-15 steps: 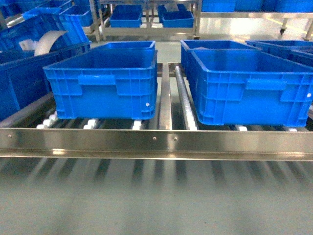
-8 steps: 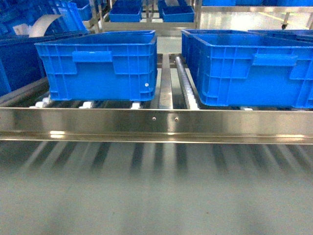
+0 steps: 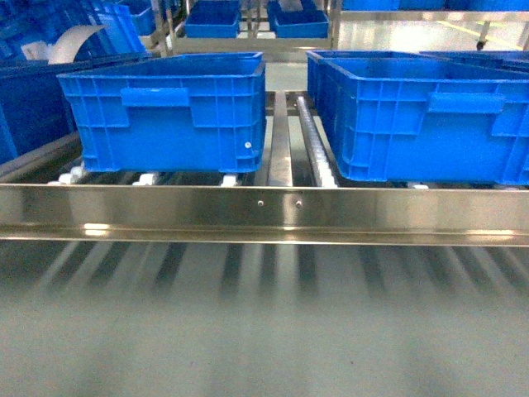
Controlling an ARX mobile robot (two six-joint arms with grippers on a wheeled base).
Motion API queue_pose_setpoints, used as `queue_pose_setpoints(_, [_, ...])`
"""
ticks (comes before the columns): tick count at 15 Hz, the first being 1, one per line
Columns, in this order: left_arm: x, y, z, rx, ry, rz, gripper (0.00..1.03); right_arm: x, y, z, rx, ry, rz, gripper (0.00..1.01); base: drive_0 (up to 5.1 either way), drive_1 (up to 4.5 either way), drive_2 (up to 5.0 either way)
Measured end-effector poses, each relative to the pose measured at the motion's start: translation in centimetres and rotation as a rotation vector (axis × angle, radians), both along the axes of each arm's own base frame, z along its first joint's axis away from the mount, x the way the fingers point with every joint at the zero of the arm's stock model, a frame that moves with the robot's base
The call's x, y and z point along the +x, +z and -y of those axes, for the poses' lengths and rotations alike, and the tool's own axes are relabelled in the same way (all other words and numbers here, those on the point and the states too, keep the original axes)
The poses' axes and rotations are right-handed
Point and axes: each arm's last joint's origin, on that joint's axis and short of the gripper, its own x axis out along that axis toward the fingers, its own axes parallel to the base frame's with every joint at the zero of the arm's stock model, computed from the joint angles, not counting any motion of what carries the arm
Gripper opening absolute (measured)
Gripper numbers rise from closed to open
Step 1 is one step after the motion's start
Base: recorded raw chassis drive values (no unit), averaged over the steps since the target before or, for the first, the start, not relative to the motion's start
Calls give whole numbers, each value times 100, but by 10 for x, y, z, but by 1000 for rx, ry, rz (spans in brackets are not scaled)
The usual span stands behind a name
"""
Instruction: Sort blue parts and orange caps into right shelf containers
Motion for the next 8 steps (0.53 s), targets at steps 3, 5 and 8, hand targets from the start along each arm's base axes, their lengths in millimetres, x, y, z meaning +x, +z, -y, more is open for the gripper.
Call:
queue_pose_setpoints(3, [0, 0, 0, 0, 0, -1, 43, 0, 0, 0, 0, 0, 1, 41, -3, 415, -422])
queue_pose_setpoints(5, [0, 0, 0, 0, 0, -1, 43, 0, 0, 0, 0, 0, 1, 41, -2, 418, -422])
queue_pose_setpoints(8, [0, 0, 0, 0, 0, 0, 43, 0, 0, 0, 0, 0, 2, 41, -2, 418, -422])
